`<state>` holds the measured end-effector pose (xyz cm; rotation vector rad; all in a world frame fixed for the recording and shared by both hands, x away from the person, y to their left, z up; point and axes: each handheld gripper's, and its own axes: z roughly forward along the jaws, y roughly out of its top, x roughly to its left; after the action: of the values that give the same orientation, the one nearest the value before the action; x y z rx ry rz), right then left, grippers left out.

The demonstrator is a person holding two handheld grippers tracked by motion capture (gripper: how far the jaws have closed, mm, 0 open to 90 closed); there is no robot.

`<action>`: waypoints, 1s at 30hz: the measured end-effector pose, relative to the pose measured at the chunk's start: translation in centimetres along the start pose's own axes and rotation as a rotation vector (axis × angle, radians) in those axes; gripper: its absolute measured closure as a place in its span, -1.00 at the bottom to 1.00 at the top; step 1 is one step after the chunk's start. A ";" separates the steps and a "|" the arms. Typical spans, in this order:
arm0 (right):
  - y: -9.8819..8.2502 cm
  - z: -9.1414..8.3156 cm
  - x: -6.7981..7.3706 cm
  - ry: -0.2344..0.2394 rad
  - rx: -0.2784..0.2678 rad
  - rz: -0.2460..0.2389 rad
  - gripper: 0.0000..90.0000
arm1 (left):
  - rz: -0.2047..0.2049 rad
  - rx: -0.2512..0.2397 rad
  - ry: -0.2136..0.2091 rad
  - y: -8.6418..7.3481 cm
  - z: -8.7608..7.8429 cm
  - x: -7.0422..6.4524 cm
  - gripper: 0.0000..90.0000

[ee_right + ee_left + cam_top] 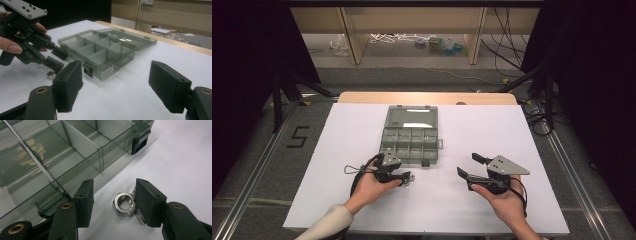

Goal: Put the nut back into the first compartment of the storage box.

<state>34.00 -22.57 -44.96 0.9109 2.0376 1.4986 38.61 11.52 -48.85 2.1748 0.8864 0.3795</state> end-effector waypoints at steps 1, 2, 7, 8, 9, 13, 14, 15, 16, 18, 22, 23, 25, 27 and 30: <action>0.0 0.0 0.0 0.002 0.002 0.001 -0.38 | 0.005 0.004 -0.001 0.0 -0.1 0.1 0.12; 0.0 0.0 0.0 0.000 0.004 -0.001 -0.38 | 0.005 0.010 -0.003 0.1 -0.1 0.1 0.14; -0.1 0.1 -0.2 0.004 -0.008 -0.019 -0.38 | -0.016 0.031 0.003 0.1 -0.3 0.1 0.21; -0.1 0.1 -0.2 0.003 -0.007 -0.018 -0.38 | -0.015 0.031 0.004 0.1 -0.3 0.1 0.22; -0.1 0.1 -0.2 0.003 -0.007 -0.017 -0.38 | -0.011 0.037 0.006 0.1 -0.4 0.1 0.23; -0.1 0.1 -0.2 0.002 -0.005 -0.019 -0.38 | 0.005 0.051 0.007 0.1 -0.6 0.2 0.28; -0.1 0.0 -0.2 0.000 0.009 -0.018 -0.38 | 0.006 0.053 0.005 0.1 -0.6 0.2 0.28; -0.1 0.1 -0.2 -0.001 0.004 -0.017 -0.38 | 0.008 0.057 0.003 0.1 -0.6 0.2 0.29; -0.1 0.1 -0.2 -0.003 0.010 -0.019 -0.38 | 0.006 0.059 -0.004 0.1 -0.5 0.2 0.30; -0.1 0.1 -0.1 -0.001 0.015 -0.014 -0.38 | 0.001 0.076 -0.006 0.0 -0.5 0.2 0.30; -0.1 0.1 0.0 0.003 0.025 -0.006 -0.38 | -0.002 0.094 -0.010 -0.2 -0.3 0.2 0.30; -0.1 0.1 0.0 0.003 0.024 -0.005 -0.38 | -0.013 0.096 -0.011 -0.2 -0.3 0.2 0.31; -0.1 0.1 -0.1 0.006 0.023 -0.006 -0.38 | 0.001 0.095 -0.006 -0.2 -0.3 0.2 0.32; -0.1 0.1 -0.1 0.007 0.026 -0.005 -0.38 | 0.000 0.097 -0.007 -0.1 -0.3 0.1 0.37; -0.1 0.1 -0.2 0.001 0.015 -0.021 -0.38 | 0.008 0.098 -0.012 -0.1 -0.3 0.0 0.45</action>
<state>34.17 -22.63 -45.13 0.8919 2.0556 1.4756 38.39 11.77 -48.71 2.2688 0.9068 0.3332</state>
